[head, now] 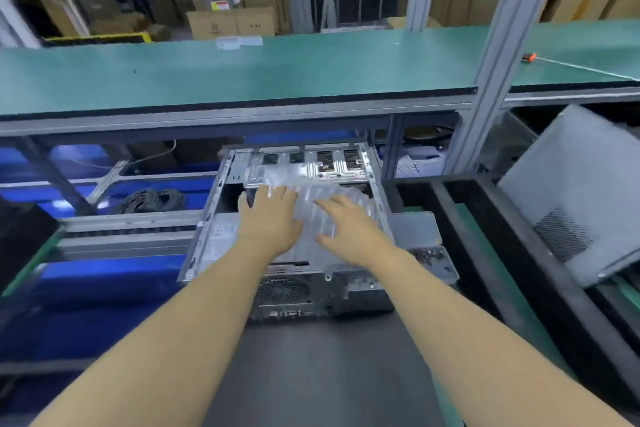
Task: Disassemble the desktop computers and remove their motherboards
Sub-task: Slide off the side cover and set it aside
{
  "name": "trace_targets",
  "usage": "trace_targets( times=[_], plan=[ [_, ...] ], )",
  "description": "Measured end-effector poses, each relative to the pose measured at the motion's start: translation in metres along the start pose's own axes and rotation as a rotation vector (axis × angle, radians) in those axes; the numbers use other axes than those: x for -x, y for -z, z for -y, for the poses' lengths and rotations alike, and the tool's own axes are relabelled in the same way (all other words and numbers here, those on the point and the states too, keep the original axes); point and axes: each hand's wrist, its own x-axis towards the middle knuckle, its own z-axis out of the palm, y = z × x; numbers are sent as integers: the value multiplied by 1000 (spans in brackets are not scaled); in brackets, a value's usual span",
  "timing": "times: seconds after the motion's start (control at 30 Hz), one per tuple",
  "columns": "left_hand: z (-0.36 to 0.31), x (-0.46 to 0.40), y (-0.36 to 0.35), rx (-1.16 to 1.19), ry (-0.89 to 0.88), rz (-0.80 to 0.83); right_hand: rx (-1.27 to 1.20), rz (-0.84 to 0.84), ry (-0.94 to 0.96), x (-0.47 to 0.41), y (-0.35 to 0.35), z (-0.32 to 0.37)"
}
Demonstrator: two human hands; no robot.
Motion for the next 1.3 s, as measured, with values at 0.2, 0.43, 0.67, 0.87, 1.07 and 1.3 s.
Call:
trace_targets(
  times=[0.2, 0.43, 0.67, 0.87, 1.07, 1.3],
  plan=[
    [49, 18, -27, 91, -103, 186, 222, 225, -191, -22, -36, 14],
    [44, 3, -18, -54, -196, 325, 241, 415, -235, -36, -30, 13],
    [39, -22, -5, -194, -252, 576, 309, 547, -214, -60, -22, 8],
    [31, -30, -10, -153, -273, 526, 417, 412, -68, -61, -28, 13],
    [23, -21, -12, -332, -313, 389, 599, 204, 53, -43, -33, 20],
    [18, -15, 15, 6, -281, -78, 280, -281, 23, -40, -3, 35]
  ],
)
